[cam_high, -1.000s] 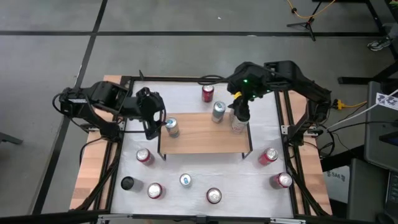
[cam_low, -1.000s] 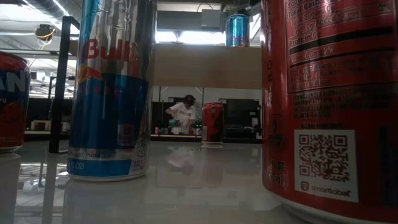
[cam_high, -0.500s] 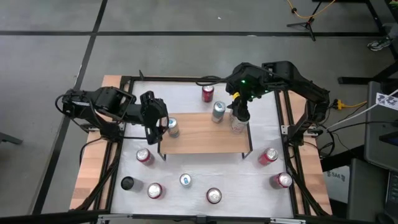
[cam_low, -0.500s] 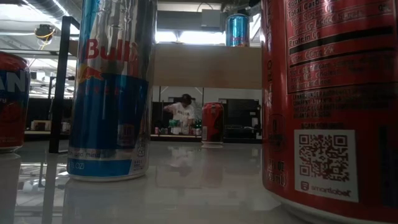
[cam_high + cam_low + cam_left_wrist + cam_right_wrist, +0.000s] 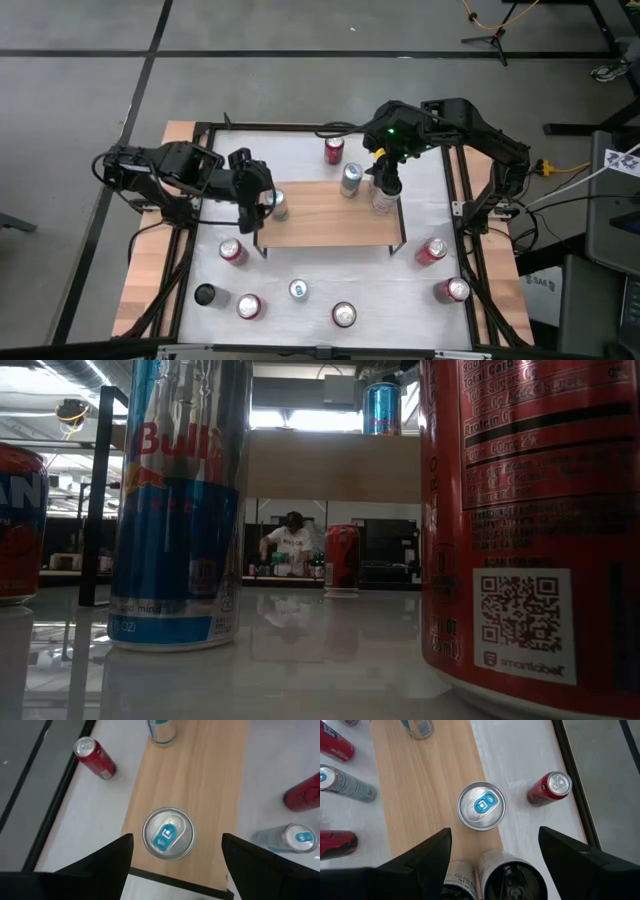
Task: Place canned beverage on shelf
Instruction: Move the left blue soda can on the shelf aligned with the other blue soda can
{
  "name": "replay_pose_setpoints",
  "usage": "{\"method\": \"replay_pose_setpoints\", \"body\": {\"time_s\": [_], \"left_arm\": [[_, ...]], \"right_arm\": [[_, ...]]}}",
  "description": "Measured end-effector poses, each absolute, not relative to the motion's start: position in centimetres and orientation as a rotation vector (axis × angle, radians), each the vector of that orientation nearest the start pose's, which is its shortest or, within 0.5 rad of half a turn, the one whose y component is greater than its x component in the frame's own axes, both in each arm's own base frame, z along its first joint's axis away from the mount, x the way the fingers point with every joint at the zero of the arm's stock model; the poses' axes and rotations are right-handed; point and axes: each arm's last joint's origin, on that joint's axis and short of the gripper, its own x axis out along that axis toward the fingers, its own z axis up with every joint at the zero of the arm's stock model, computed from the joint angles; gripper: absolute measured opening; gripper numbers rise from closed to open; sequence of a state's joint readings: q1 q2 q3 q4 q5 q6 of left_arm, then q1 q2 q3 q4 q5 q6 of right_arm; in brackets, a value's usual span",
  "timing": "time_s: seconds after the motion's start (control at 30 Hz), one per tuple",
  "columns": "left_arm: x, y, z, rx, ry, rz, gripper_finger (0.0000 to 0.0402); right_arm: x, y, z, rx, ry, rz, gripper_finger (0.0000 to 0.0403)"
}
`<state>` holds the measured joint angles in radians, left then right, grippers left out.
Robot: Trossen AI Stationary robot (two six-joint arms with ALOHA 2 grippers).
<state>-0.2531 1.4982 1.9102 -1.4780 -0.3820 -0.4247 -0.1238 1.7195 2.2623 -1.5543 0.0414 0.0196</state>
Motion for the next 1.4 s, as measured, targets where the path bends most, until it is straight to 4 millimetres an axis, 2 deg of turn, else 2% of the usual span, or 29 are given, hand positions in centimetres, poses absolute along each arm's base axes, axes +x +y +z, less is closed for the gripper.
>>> {"method": "replay_pose_setpoints", "body": {"time_s": [0.37,0.97,1.4], "left_arm": [[25.6,-5.2,42.3,0.050,1.067,0.289,0.0296],[26.8,-3.1,38.9,0.018,1.223,0.347,0.0296],[27.6,-3.3,37.5,0.006,1.203,0.338,0.0296]], "right_arm": [[28.7,-3.7,46.0,0.060,1.011,-0.161,0.0287],[28.7,-3.7,46.0,0.060,1.011,-0.160,0.0287],[28.7,-3.7,46.0,0.060,1.012,-0.160,0.0287]]}}
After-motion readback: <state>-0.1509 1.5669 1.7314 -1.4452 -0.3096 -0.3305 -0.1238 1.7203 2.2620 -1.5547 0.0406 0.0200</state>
